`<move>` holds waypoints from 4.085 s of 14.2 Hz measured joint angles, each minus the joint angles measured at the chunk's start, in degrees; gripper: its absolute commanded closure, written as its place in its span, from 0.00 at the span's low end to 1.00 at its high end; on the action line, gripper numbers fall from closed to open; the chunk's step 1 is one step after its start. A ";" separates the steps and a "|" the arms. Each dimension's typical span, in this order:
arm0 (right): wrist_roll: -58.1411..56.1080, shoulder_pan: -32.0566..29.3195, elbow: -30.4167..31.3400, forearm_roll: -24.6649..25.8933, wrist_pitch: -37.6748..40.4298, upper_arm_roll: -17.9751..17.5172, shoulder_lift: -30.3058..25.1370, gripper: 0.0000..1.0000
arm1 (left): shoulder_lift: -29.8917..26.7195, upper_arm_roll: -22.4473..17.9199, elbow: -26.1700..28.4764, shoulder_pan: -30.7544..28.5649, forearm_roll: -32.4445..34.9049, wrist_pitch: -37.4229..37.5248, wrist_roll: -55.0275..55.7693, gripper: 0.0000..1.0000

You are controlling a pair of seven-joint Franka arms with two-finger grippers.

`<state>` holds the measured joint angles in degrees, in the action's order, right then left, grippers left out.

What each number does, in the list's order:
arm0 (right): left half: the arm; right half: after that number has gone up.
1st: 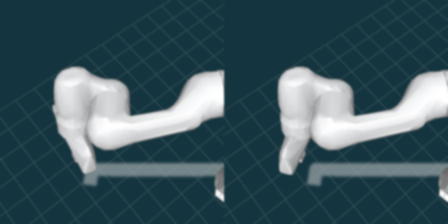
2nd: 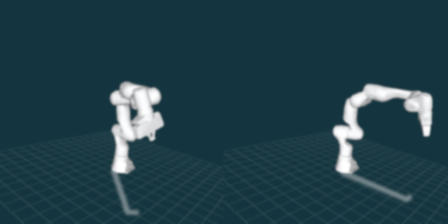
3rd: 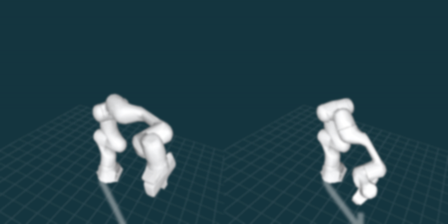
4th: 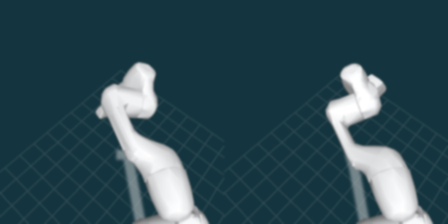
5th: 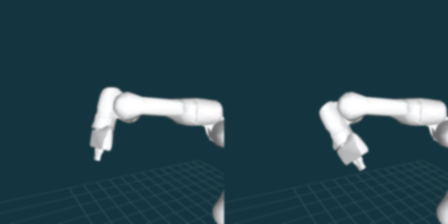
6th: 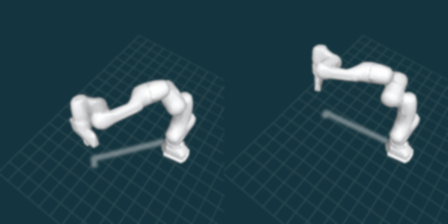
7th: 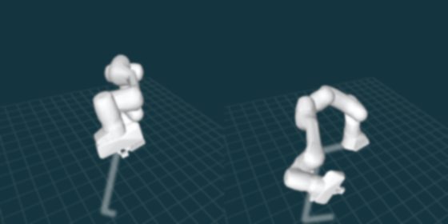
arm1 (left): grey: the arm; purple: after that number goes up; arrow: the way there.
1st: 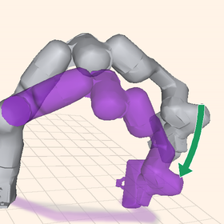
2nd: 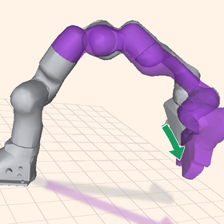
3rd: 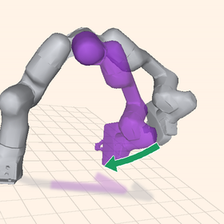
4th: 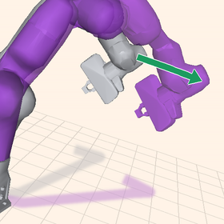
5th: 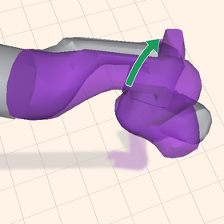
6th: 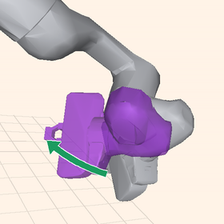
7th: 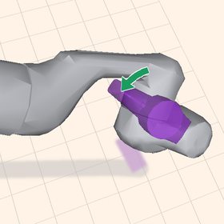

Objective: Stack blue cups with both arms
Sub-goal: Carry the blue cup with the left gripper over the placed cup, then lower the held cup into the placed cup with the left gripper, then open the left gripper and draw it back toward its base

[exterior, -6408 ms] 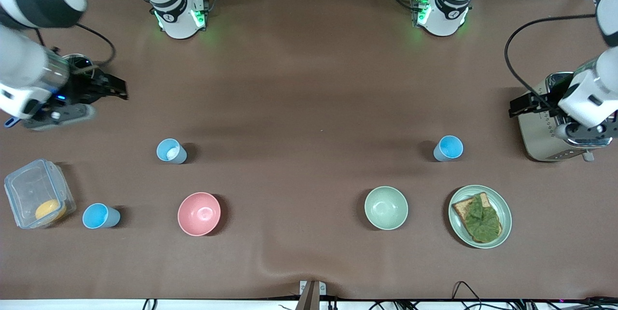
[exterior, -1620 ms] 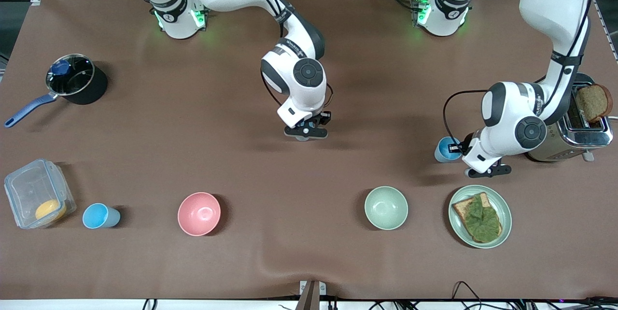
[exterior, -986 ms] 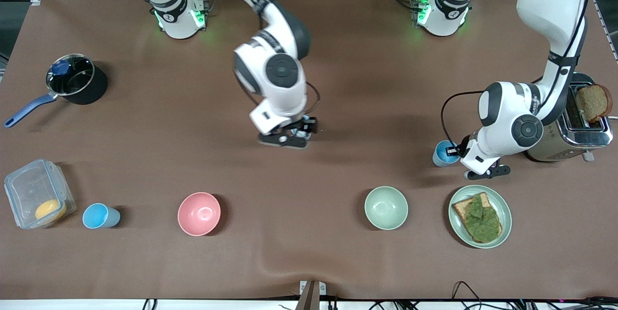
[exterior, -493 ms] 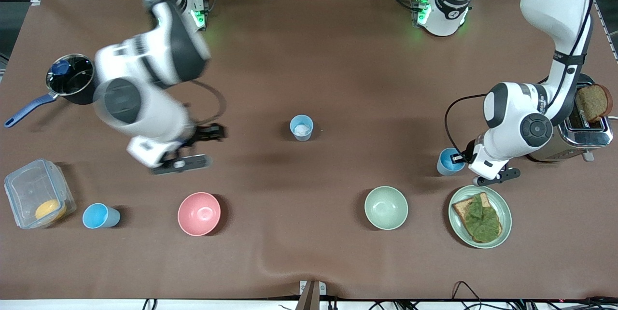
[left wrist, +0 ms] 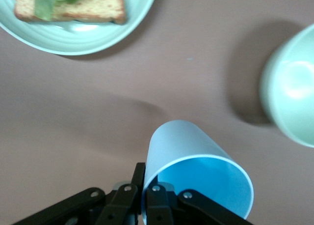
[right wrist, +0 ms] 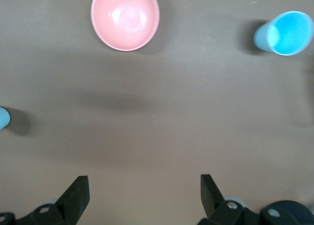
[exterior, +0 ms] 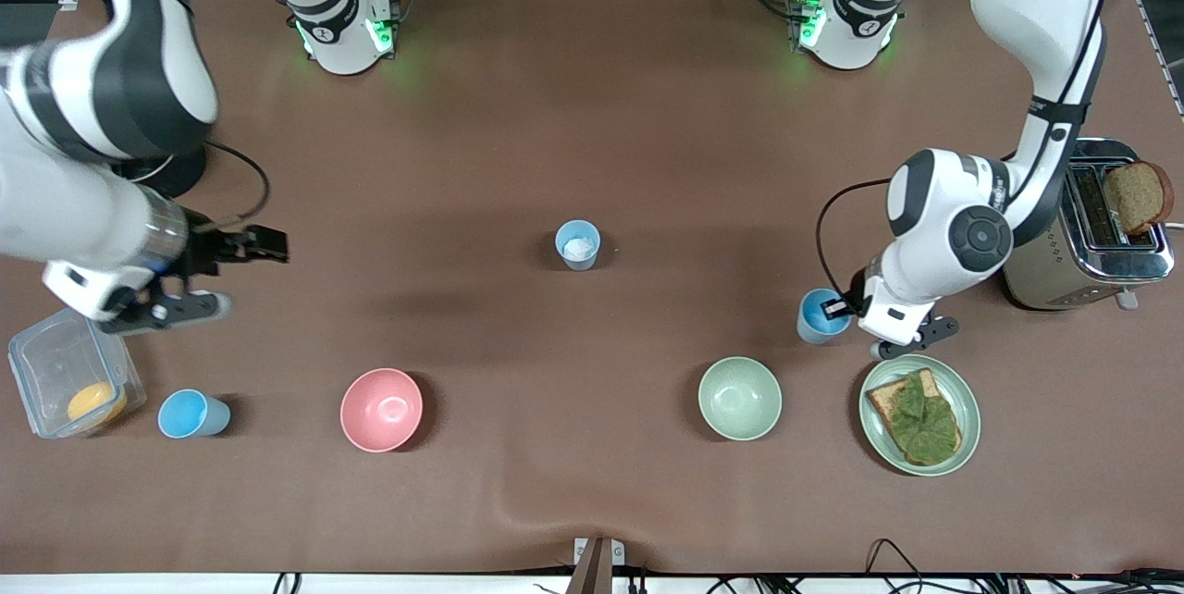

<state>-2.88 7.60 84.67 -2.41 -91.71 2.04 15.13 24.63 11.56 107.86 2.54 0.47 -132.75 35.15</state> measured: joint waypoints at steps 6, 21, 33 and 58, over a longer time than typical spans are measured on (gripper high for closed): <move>-0.26 -5.13 8.75 0.29 -0.79 -0.28 -14.55 0.00 | -4.00 13.78 -0.11 0.53 0.38 1.04 17.17 1.00; -0.32 -5.34 12.02 1.75 -2.06 -0.75 -15.66 0.00 | 3.43 17.31 -6.24 20.75 8.71 3.14 35.38 1.00; -0.32 -5.34 11.98 1.75 -2.06 -0.83 -15.66 0.00 | 10.12 16.79 -12.36 21.63 10.79 3.12 35.39 0.01; -0.32 -5.34 11.98 1.75 -1.24 -0.89 -15.65 0.00 | -5.81 12.38 -26.88 -12.53 5.18 33.35 -14.59 0.00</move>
<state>-3.20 2.26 96.66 -0.65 -92.95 1.15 -0.52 18.82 23.94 80.97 -9.99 5.65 -99.39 20.57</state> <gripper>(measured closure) 0.000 0.000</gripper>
